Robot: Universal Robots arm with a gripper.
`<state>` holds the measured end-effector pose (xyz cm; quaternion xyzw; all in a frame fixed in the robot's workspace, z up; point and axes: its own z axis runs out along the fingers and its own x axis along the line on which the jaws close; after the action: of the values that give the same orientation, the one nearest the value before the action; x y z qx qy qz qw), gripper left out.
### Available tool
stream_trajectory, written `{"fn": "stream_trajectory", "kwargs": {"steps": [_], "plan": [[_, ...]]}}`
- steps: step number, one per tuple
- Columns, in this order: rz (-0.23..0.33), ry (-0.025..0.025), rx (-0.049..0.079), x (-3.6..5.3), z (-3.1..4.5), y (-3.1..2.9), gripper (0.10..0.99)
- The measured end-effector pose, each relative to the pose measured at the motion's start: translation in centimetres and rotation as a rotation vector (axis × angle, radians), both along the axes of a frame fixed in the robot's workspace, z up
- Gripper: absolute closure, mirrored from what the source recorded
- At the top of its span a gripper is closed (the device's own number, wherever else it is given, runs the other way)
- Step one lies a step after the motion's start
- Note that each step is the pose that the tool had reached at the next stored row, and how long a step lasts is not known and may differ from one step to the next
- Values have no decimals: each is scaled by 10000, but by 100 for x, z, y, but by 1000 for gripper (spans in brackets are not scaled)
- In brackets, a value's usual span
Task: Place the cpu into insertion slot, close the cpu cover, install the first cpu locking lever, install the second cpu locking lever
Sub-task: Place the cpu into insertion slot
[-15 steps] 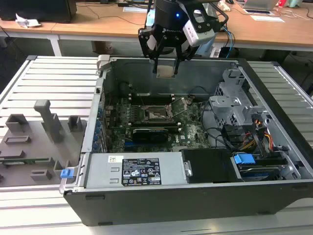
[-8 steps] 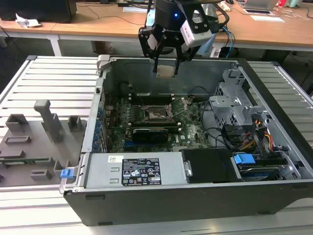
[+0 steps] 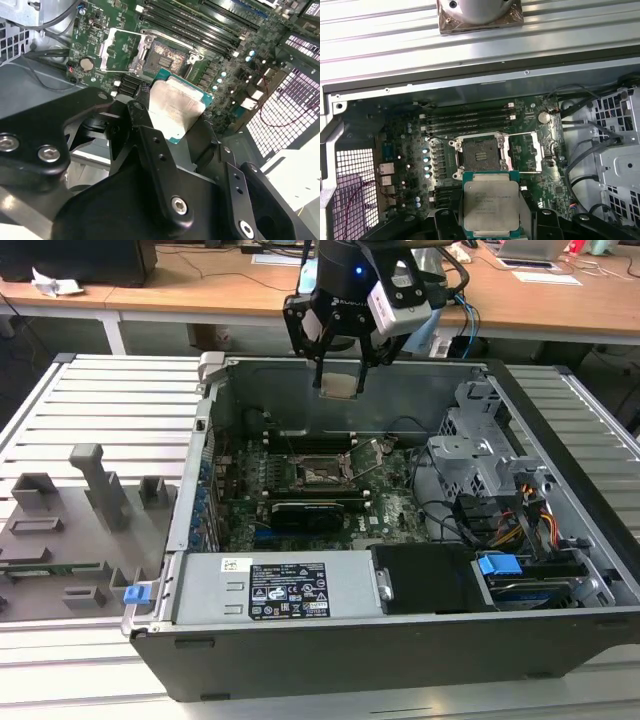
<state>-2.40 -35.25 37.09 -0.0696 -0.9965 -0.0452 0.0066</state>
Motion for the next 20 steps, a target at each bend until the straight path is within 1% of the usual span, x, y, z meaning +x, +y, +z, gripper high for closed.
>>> {"fn": "stream_trajectory", "kwargs": {"steps": [5, 20], "plan": [[-386, -1, 1, 0, -1, 0, 549], [-1003, -1, 0, 0, 0, 0, 549]]}}
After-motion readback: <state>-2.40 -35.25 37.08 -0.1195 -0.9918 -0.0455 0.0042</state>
